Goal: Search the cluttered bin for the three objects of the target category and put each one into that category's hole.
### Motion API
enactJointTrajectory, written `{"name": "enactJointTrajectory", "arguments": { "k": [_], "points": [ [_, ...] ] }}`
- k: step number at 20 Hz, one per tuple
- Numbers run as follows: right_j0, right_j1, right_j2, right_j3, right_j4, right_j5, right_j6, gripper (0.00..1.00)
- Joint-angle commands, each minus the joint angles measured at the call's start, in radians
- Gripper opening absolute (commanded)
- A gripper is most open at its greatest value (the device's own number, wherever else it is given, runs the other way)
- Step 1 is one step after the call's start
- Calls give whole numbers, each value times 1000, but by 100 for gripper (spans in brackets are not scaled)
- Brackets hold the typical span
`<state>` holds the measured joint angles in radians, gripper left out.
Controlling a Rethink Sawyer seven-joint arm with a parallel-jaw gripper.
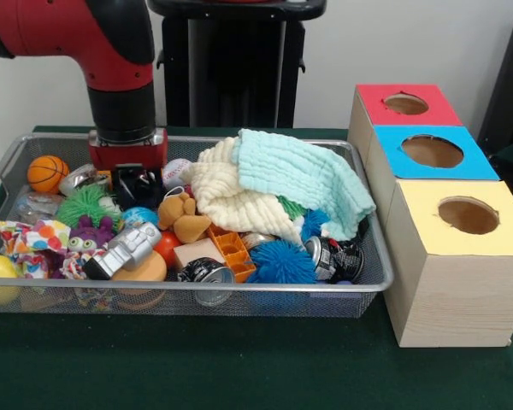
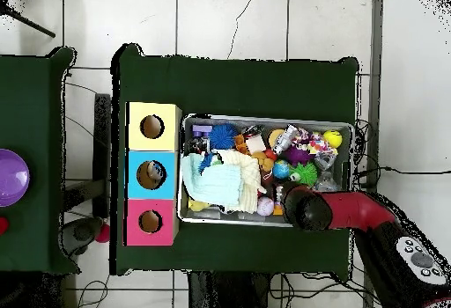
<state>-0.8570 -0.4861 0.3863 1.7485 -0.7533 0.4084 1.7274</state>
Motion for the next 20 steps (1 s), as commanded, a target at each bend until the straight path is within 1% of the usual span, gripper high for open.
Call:
{"name": "enactJointTrajectory", "arguments": {
  "k": [1,4,10,11,13,14,15,16,20],
  "points": [
    [31,-14,101,7,-34,218,-313,100],
    [32,-48,128,9,1,306,-350,100],
    [-3,-94,213,8,46,409,-366,100],
    [-12,-103,232,7,54,430,-382,100],
    [-24,-121,254,13,71,439,-360,100],
    [-31,-129,265,18,77,428,-339,100],
    [-31,-151,266,24,88,408,-288,100],
    [-32,-163,269,25,93,414,-272,100],
    [-28,-236,285,30,129,465,-249,100]
  ]
}}
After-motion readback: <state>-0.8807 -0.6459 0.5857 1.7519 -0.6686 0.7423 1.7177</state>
